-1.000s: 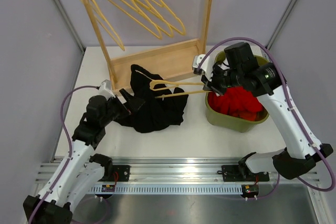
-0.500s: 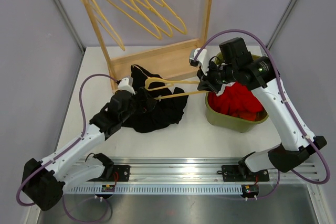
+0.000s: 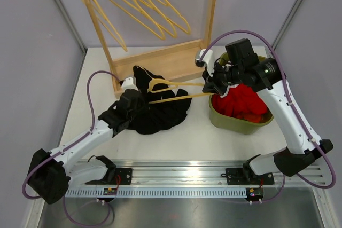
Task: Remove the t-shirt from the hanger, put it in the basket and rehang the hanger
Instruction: Remove the tshirt from the hanger
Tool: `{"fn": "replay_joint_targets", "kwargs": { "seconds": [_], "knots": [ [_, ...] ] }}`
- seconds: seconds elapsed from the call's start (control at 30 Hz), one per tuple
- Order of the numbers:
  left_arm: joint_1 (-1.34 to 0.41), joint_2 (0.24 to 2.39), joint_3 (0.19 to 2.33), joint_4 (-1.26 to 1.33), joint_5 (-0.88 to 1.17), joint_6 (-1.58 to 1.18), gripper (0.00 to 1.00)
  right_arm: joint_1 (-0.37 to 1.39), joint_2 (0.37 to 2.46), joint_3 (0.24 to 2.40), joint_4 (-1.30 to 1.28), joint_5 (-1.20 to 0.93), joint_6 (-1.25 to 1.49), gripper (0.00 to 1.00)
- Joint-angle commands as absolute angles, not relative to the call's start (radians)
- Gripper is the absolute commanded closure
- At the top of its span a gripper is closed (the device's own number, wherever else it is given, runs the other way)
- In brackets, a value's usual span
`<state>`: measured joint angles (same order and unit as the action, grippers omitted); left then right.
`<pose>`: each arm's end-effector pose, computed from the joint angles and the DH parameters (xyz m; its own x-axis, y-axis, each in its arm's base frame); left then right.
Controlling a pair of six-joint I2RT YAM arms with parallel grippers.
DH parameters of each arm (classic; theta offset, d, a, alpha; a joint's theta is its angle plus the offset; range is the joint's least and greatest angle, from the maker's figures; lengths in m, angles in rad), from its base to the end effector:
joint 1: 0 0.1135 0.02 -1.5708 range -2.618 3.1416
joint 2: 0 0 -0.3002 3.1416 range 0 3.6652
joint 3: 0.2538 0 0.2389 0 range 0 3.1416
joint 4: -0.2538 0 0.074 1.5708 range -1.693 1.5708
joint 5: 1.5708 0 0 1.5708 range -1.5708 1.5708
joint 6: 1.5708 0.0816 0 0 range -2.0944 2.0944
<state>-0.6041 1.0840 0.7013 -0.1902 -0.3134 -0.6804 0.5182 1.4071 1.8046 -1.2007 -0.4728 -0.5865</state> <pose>0.2150 -0.1178 0.2659 -0.5526 -0.3458 -0.7583 -0.0264 0.9167 -0.3988 0.2100 0.1625 0.4490 -0.1246 -0.6382 -0.7597 -0.9420 0.3165 -0.1114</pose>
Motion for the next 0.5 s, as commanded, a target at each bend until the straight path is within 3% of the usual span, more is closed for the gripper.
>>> {"fn": "replay_joint_targets", "kwargs": {
  "seconds": [0.0, 0.27, 0.47],
  "knots": [
    [-0.600, 1.016, 0.738, -0.187, -0.446, -0.666, 1.00, 0.489, 1.362, 1.807, -1.158, -0.485, -0.622, 1.00],
    [-0.355, 0.933, 0.692, -0.295, -0.365, -0.640, 1.00, 0.411, 1.325, 1.818, -1.310, -0.571, -0.804, 1.00],
    [-0.308, 0.950, 0.658, -0.290, -0.302, -0.634, 1.00, 0.310, 1.281, 1.900, -1.318, -0.621, -0.810, 1.00]
  ]
}}
